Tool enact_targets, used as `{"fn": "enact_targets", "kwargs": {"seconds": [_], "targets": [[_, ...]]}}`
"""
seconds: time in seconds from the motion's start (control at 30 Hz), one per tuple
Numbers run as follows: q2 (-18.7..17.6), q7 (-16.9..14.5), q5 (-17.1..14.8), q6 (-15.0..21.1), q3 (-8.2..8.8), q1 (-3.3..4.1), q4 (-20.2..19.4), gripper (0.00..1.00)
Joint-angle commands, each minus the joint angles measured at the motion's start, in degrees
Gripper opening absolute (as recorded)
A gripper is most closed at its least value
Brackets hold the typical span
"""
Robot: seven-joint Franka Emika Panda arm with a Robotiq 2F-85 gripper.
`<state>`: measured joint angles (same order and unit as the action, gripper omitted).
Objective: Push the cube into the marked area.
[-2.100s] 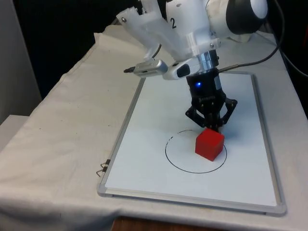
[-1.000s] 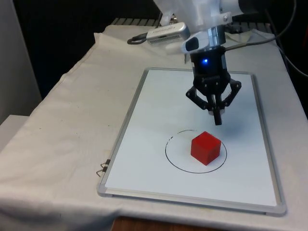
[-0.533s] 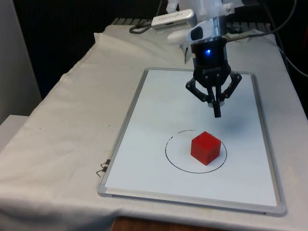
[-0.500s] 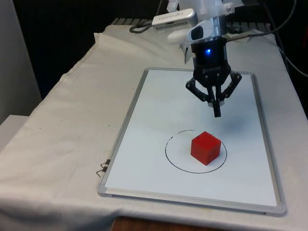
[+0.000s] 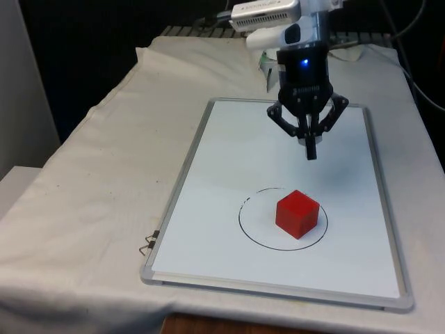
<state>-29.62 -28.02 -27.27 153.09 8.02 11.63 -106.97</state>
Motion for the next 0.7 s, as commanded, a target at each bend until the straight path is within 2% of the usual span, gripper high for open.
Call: {"fn": "enact_targets", "kwargs": {"seconds": [0.0,0.03,0.07,0.3,0.33,0.37,0.5,0.63,0.67], "targets": [[0.52,-0.17,0.69,-0.23,0.29,0.17,-0.52,0.0],[0.17,-0.11,0.34,0.0,0.0,-0.06,-0.11,0.0],[0.74,-0.23,1.43,-0.34,0.4,0.17,-0.52,0.0],[1.55,0.06,4.07,-0.69,0.63,0.34,-0.4,0.0],[1.15,-0.4,3.15,-0.23,0.06,-0.11,-0.17,0.0],[1.78,0.29,4.81,-0.69,0.69,0.46,-0.4,0.0],[2.12,0.97,6.19,-0.69,0.86,0.57,-0.34,0.0],[1.89,0.69,6.25,-0.57,0.29,0.23,-0.11,0.0],[2.01,0.23,5.79,-0.4,-0.06,-0.06,-0.17,0.0]]}}
